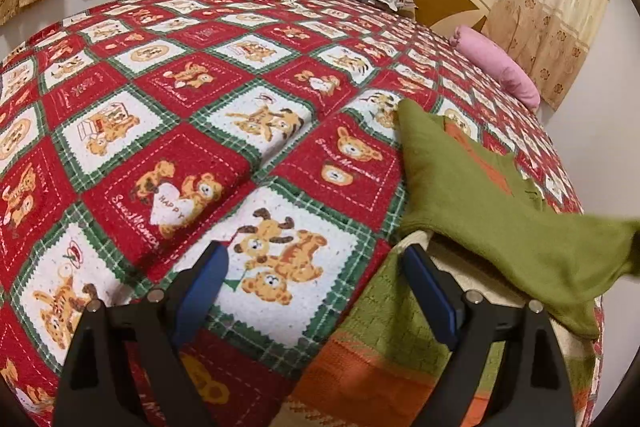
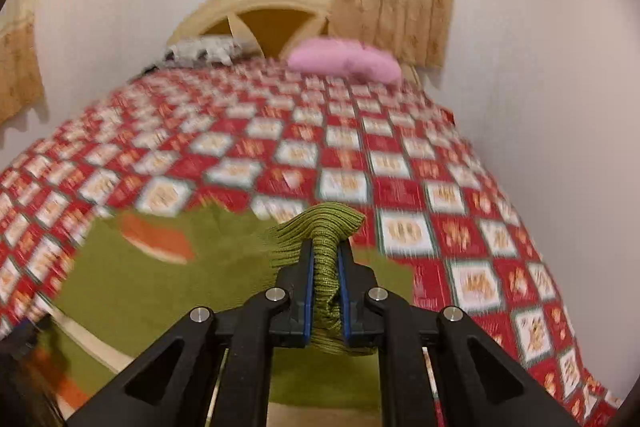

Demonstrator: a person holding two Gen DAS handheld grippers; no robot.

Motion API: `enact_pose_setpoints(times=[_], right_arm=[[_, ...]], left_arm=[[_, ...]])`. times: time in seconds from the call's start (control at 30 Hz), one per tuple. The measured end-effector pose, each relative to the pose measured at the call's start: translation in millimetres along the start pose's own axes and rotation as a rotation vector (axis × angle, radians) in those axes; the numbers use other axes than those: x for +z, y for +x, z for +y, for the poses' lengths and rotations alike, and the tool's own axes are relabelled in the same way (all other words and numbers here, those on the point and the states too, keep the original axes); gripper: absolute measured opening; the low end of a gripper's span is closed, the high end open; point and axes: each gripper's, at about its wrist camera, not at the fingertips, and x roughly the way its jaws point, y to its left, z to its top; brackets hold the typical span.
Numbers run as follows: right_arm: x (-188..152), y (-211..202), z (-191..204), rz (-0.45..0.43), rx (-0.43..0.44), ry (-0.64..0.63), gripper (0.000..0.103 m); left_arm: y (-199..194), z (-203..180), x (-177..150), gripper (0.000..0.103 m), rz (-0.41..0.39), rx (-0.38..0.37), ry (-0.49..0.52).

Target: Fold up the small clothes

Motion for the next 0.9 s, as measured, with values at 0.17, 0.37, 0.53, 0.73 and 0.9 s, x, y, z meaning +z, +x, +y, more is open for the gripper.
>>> enact_pose_setpoints(times=[0.17,0.37,0.53,0.73,0.9], right_arm=[[-41,41,-18,0.135,-0.039,0.022,0.022],[-63,22,-65,0.125,-0.314,0.119,0.026],[-64,-12,-75,0.054,-0.104,0.223,0.026],[-63,0,-21,0.09,0.098,0.084,0.026],[-85,35,1,0.219,0.174,0.082,0.026]], left_arm=[[0,0,0,0.092,0.001,0.004,0.002],[1,-1,0,0.092,0.001,0.005,0.003],[1,-1,0,0.092,0.002,0.01,0.009],[-5,-2,0,0.092,-0.01,-0.006,0.01],[-26,-44,6,0.092,-0.123,0.085,0.18]])
